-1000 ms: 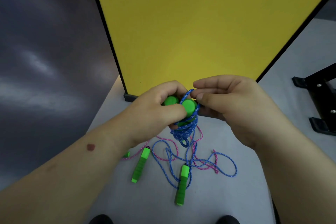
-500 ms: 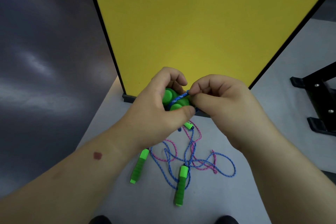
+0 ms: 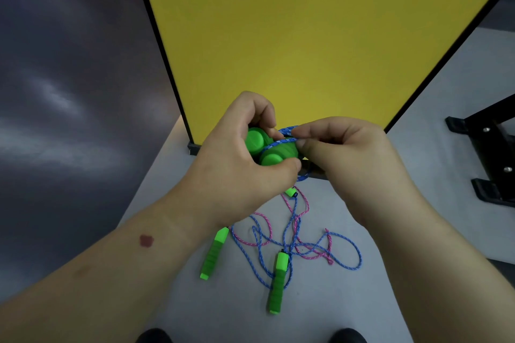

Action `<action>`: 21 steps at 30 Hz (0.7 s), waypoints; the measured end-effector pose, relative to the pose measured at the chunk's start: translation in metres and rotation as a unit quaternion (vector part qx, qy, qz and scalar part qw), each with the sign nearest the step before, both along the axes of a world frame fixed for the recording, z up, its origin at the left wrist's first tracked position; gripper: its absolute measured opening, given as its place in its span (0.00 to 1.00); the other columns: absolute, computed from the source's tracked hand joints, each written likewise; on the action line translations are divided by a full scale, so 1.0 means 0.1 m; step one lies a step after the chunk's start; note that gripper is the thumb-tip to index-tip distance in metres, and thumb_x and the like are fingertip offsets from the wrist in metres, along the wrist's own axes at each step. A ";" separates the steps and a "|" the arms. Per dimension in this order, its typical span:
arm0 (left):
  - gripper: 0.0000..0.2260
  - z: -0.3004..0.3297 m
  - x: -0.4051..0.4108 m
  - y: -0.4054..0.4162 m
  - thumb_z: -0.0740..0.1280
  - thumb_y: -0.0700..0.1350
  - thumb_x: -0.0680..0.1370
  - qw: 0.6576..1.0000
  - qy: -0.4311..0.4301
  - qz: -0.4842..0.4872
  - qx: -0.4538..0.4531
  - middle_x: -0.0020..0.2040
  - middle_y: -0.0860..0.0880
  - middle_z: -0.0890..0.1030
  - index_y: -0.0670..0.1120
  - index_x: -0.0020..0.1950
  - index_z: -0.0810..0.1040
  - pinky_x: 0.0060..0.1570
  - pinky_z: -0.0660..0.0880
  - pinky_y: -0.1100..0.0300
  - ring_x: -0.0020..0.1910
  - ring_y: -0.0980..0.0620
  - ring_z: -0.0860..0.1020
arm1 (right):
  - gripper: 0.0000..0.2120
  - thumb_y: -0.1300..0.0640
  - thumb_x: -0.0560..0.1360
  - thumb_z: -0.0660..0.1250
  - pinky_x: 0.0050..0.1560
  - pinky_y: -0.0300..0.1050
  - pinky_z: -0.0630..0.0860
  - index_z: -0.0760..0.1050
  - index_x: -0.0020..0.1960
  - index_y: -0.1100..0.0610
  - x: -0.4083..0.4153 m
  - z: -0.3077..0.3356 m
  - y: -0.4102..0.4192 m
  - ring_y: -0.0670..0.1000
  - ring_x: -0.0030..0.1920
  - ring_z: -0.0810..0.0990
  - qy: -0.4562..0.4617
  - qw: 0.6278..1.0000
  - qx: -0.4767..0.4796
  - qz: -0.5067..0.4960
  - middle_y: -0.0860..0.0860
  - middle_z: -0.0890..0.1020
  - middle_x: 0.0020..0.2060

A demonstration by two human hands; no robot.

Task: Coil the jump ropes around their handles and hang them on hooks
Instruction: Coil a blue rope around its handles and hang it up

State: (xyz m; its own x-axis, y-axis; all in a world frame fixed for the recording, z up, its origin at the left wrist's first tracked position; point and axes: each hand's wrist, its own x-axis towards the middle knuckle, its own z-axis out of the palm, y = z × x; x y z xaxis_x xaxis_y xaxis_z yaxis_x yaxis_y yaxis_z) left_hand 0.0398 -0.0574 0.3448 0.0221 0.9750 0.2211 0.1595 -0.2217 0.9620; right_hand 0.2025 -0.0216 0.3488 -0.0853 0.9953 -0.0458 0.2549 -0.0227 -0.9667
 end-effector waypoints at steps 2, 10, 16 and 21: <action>0.15 0.01 -0.02 0.02 0.71 0.37 0.68 0.999 -0.036 -0.002 0.004 0.45 0.48 0.77 0.49 0.49 0.70 0.41 0.77 0.51 0.45 0.48 0.77 | 0.08 0.64 0.75 0.74 0.37 0.45 0.83 0.86 0.44 0.52 0.02 0.02 0.01 0.44 0.32 0.83 0.032 0.999 -0.001 0.010 0.47 0.86 0.33; 0.08 -0.03 -0.15 0.12 0.68 0.47 0.66 0.989 -0.133 0.038 -0.047 0.46 0.47 0.74 0.52 0.44 0.76 0.33 0.71 0.54 0.42 0.47 0.72 | 0.06 0.50 0.79 0.69 0.59 0.45 0.74 0.85 0.51 0.43 0.06 -0.16 0.04 0.49 0.59 0.76 -0.169 0.961 0.217 0.028 0.41 0.81 0.50; 0.08 0.03 -0.14 0.12 0.62 0.49 0.75 0.992 -0.082 0.051 -0.077 0.36 0.47 0.71 0.48 0.40 0.77 0.28 0.68 0.58 0.33 0.48 0.70 | 0.06 0.49 0.80 0.69 0.44 0.40 0.75 0.84 0.46 0.46 0.01 -0.05 -0.03 0.42 0.44 0.80 -0.097 0.983 0.154 0.027 0.45 0.85 0.40; 0.13 0.06 -0.14 0.11 0.61 0.49 0.76 0.996 -0.048 0.049 -0.063 0.34 0.41 0.68 0.39 0.44 0.75 0.24 0.62 0.60 0.28 0.48 0.66 | 0.03 0.56 0.75 0.74 0.43 0.49 0.77 0.85 0.48 0.50 0.07 0.06 -0.02 0.49 0.39 0.81 0.030 0.988 -0.019 0.151 0.55 0.85 0.38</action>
State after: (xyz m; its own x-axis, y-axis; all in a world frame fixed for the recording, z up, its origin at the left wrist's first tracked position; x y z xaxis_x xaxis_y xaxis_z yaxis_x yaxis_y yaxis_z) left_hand 0.0258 -0.0461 0.3504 -0.0899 0.9917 0.0925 0.0801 -0.0853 0.9931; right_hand 0.2090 -0.0235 0.3550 -0.3824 0.9215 -0.0682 0.1976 0.0095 -0.9802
